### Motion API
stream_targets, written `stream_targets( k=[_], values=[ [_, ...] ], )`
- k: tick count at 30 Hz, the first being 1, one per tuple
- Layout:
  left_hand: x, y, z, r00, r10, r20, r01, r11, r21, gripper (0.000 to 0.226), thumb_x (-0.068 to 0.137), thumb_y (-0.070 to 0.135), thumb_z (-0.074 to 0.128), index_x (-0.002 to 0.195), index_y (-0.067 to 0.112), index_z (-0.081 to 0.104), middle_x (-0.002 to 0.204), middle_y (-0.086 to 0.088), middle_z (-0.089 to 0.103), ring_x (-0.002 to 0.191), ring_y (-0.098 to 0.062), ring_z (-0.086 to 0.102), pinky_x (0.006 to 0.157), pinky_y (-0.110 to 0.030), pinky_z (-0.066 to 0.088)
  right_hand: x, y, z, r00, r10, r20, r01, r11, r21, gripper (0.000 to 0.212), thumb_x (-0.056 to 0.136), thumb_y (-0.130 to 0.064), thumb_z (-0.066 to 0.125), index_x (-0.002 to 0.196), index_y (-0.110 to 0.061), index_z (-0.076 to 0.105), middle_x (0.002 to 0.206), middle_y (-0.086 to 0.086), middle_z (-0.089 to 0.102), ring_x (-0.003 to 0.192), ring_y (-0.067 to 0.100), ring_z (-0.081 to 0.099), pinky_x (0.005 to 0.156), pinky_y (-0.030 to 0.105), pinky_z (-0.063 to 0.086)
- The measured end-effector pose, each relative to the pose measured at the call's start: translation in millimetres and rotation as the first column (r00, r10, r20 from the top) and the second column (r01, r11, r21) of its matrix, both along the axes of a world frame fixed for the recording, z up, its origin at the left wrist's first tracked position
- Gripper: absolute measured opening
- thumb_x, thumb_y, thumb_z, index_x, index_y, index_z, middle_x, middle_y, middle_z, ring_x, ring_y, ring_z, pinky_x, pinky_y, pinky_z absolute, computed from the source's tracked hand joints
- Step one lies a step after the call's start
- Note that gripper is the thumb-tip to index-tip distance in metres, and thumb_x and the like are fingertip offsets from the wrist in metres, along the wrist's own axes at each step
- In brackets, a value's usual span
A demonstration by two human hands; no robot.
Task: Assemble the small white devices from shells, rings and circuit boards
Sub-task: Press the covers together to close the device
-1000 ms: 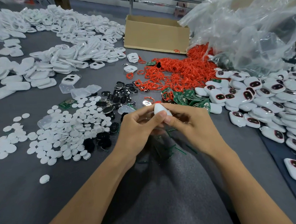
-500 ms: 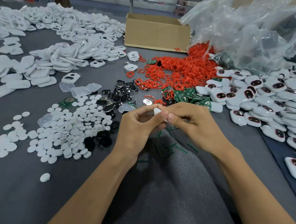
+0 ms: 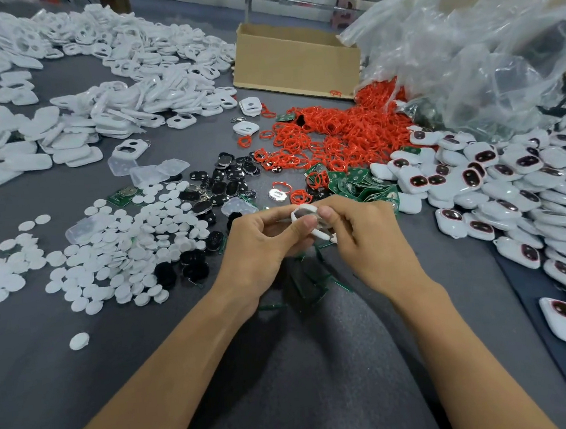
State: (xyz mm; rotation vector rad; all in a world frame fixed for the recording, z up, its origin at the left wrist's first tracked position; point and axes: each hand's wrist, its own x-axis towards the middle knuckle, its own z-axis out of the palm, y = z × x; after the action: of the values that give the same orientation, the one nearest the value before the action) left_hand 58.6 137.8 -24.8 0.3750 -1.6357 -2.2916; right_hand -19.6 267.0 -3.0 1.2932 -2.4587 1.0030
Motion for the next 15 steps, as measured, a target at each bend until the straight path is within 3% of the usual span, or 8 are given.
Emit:
stream_targets(
  k=[2,7,15],
  values=[
    [-0.5,0.1,0.3,0.999,-0.045,-0.004,0.045,0.998,0.052,0.030,0.069,0.020,0.074,0.099,0.013,0.074,0.092,-0.008,0.076,0.084,-0.014,0.072,0.076,-0.023,0.058,0.3,-1.2,-1.2,0.997,-0.051,-0.066,0.052,0.999,0.009,0.029,0.097,-0.020,0.042,0.094,-0.007,0.068,0.061,0.008,0.060,0.053,0.024,0.047,0.059,0.041,0.039],
    [-1.1,-1.1,-0.4,0.995,-0.091,0.034,0.087,0.991,0.107,0.021,0.084,-0.002,0.065,0.104,0.005,0.070,0.095,-0.011,0.075,0.087,-0.018,0.072,0.079,-0.029,0.059,-1.0,-1.8,-2.3,0.993,-0.054,-0.107,0.057,0.998,0.021,0.024,0.099,-0.018,0.045,0.102,-0.008,0.067,0.078,0.013,0.069,0.069,0.034,0.062,0.064,0.045,0.047],
    [-3.1,-1.1,0.3,0.993,-0.041,0.108,0.027,0.991,0.127,0.019,0.086,-0.010,0.062,0.096,0.004,0.069,0.093,-0.014,0.074,0.082,-0.019,0.072,0.073,-0.029,0.061,-4.9,-2.7,-6.6,0.988,-0.131,-0.079,0.118,0.981,-0.151,0.019,0.095,-0.011,0.050,0.103,-0.009,0.067,0.077,0.008,0.070,0.063,0.025,0.059,0.063,0.036,0.042]
  ],
)
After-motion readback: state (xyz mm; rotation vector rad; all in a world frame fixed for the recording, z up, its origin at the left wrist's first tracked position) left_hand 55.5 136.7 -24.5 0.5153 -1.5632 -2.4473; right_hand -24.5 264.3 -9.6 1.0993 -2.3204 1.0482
